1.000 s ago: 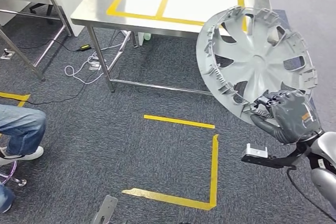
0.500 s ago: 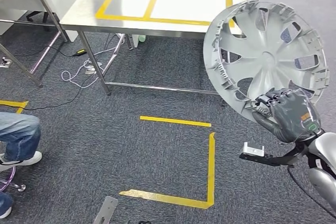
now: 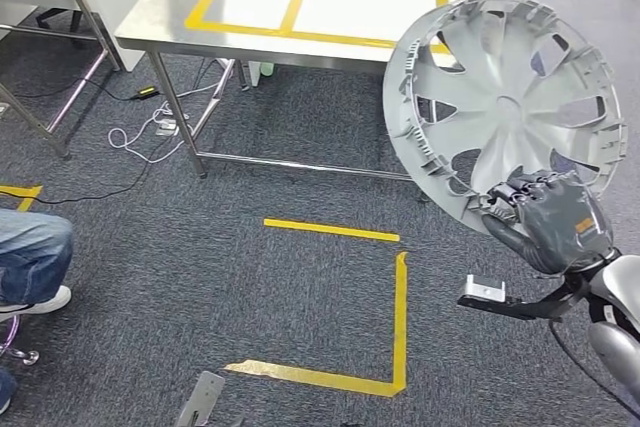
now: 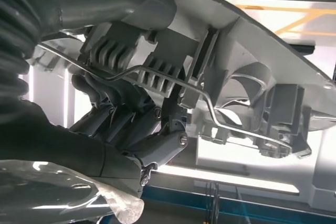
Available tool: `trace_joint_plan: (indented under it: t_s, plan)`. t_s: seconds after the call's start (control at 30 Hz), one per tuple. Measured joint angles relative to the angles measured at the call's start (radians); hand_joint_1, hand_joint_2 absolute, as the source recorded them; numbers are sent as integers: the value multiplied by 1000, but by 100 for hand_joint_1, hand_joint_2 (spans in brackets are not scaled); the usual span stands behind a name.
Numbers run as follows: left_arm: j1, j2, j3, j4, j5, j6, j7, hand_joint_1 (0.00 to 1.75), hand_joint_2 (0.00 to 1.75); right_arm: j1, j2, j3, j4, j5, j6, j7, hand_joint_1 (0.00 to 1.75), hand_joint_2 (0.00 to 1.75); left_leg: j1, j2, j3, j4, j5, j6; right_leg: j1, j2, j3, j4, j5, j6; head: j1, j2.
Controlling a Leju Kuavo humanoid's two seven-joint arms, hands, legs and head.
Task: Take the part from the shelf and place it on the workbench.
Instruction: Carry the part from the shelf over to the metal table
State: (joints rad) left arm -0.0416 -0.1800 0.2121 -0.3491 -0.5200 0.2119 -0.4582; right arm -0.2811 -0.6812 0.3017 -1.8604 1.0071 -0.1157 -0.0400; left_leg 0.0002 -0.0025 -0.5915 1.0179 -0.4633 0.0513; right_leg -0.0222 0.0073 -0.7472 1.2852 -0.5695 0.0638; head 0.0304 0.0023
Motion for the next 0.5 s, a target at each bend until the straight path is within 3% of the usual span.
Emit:
trace_joint_plan:
  t_s: [0.03,0.1,0.13,0.2,0.27,0.33,0.43,0.47,0.5]
  plan:
    - [0,0,-2,0,0,0,0,0,175,1,0,0,1,0,0,0,175,175,1,0,4,1,-3,-2,-1,-1,12,-32,30,2,0,0]
    - [0,0,-5,0,0,-1,0,0,175,1,0,0,1,2,0,0,175,175,1,0,12,3,-12,-9,-3,-9,74,-162,99,5,1,0]
    - [0,0,-7,0,-1,-1,0,0,175,0,0,0,1,3,-1,0,175,175,-1,0,13,6,-16,-14,-3,-12,104,-219,116,3,1,0]
    - [0,1,-9,0,-2,-1,0,0,175,0,1,0,2,5,-3,-2,175,175,-5,0,12,10,-21,-23,0,-13,129,-262,114,-8,-1,0]
    - [-1,2,-9,0,-3,-1,-1,0,175,2,1,1,2,7,-4,-4,175,175,-5,1,13,11,-26,-31,0,-10,131,-264,110,-23,-4,0]
    - [-2,2,-10,0,-3,-1,-1,0,175,2,1,0,1,8,-4,-3,175,175,-3,1,2,46,-49,-41,-2,-9,138,-265,105,-37,-8,0]
    - [-2,3,-10,0,-3,-1,-1,0,175,2,1,1,1,8,-4,-2,175,175,-1,1,-88,226,-123,-51,-1,-9,149,-265,97,-51,-13,0]
    - [-1,3,-10,0,-3,-1,-1,0,175,2,1,1,1,8,-4,-2,175,175,-1,1,-118,278,-133,-51,0,-7,152,-265,94,-53,-13,0]
    - [0,4,-10,0,-3,-1,-1,0,175,2,1,2,1,8,-4,-2,175,175,-1,1,-136,298,-124,-49,2,-5,156,-265,91,-54,-13,0]
